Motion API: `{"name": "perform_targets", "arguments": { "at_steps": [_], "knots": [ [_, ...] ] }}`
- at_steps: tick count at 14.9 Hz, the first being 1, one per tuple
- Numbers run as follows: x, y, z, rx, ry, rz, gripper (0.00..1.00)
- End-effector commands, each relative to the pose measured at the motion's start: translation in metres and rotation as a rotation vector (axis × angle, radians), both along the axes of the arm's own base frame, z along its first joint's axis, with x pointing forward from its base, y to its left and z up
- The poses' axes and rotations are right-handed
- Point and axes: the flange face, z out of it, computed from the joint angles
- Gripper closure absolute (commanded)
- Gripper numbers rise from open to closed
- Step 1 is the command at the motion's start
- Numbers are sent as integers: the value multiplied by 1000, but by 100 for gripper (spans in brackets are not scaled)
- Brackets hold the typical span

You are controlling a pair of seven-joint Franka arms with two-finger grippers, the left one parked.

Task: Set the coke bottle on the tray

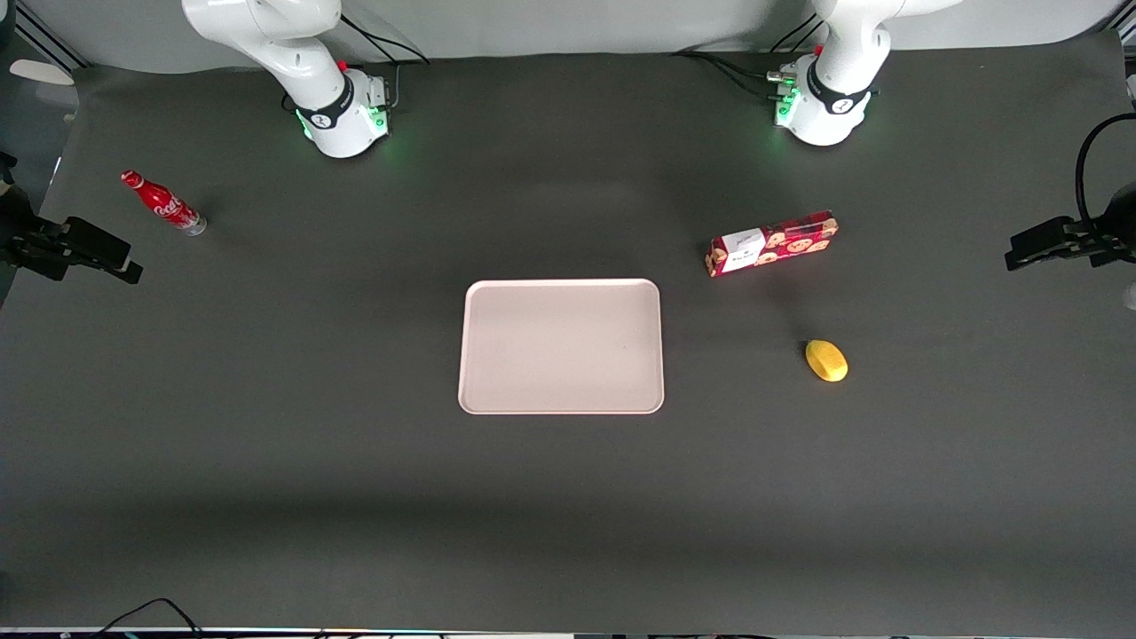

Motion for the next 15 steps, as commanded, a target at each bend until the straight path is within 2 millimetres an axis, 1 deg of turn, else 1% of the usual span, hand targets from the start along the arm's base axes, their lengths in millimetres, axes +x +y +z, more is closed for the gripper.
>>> {"name": "perform_targets", "arguments": {
  "at_steps": [1,13,14,15],
  "knots": [
    [0,-1,1,13,13,-30,0],
    [0,1,6,-4,-7,-21,0],
    [0,0,7,-6,-5,-21,0],
    [-1,-6,6,-10,-2,-26,0]
  ]
}}
